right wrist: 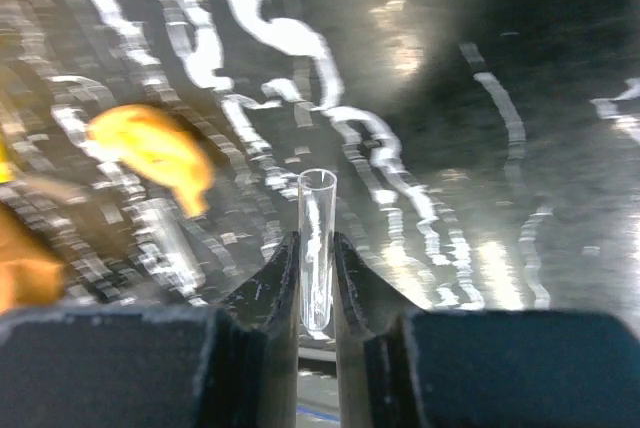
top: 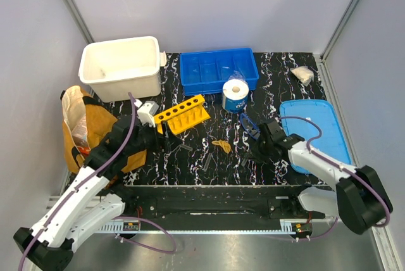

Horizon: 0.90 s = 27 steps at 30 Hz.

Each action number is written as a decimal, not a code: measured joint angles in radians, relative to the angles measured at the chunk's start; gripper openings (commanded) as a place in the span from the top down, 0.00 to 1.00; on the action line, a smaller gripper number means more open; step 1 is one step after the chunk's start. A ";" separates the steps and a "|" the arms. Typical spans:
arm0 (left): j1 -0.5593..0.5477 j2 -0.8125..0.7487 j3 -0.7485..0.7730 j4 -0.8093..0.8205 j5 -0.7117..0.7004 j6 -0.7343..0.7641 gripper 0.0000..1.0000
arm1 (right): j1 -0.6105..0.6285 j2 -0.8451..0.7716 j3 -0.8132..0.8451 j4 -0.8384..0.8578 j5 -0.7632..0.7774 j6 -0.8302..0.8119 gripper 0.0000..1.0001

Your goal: Organize the chemistry lab equipment

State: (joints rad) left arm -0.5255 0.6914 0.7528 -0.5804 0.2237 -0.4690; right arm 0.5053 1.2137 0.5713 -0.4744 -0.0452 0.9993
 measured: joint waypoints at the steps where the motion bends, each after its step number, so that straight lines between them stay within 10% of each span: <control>1: 0.000 0.006 -0.009 0.012 0.018 -0.010 0.26 | 0.000 -0.026 -0.008 0.024 -0.025 0.028 0.85; 27: -0.348 0.496 0.128 0.449 -0.184 -0.109 0.40 | 0.008 -0.116 -0.076 0.745 -0.158 0.654 0.85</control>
State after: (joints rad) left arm -0.8730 1.1870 0.8810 -0.1318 0.0399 -0.5777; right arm 0.5133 1.0977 0.4957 0.2710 -0.2031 1.6535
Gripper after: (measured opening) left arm 0.620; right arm 0.197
